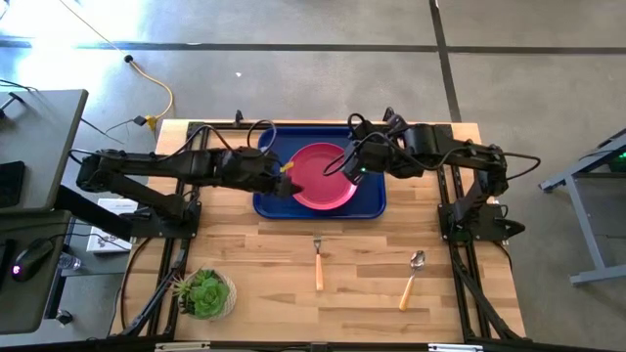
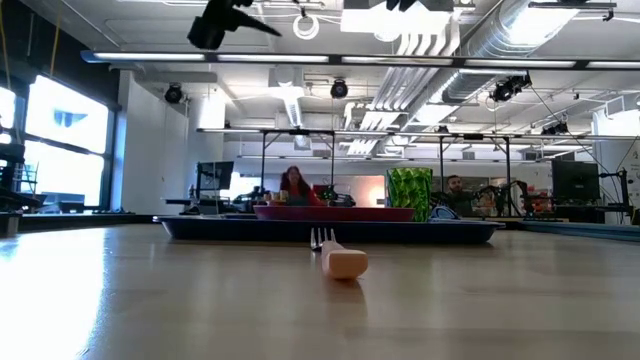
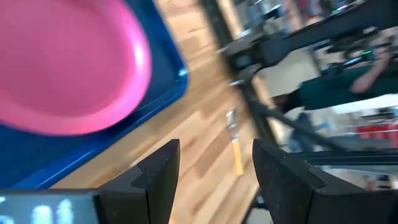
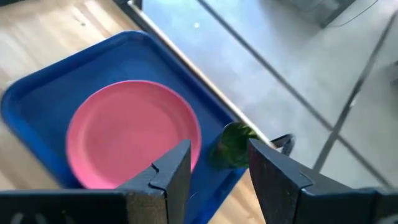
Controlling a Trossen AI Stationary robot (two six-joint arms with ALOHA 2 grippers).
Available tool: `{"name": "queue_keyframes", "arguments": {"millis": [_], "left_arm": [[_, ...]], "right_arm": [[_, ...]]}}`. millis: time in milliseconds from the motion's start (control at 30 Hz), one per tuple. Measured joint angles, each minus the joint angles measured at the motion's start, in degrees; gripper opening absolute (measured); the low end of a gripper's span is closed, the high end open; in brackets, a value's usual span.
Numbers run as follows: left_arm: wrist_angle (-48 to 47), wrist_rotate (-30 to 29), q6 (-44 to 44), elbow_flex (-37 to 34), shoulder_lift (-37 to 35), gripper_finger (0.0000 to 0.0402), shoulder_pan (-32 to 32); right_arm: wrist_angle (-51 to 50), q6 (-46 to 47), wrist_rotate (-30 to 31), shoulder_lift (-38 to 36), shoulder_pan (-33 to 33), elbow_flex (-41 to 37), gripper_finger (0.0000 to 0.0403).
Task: Pick and place plate/cup/fork/spoon on tray
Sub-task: Put the orange fork to the left side of the pink plate on the blue serving tray
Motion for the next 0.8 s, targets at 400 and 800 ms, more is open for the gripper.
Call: {"name": "queue_keyframes", "arguments": {"millis": [400, 800], "left_arm": [[8.84, -0.89, 0.12, 0.0, 0.0, 0.0193, -1.39], [12.34, -1.84, 2.59, 2.59, 0.27, 0.019, 0.03]], "right_arm": [[0.28, -2.38, 4.43, -4.8, -1.15, 0.13, 0.0149], [0.01, -3.01, 4.59, -11.85, -3.74, 0.13, 0.0149]]}}
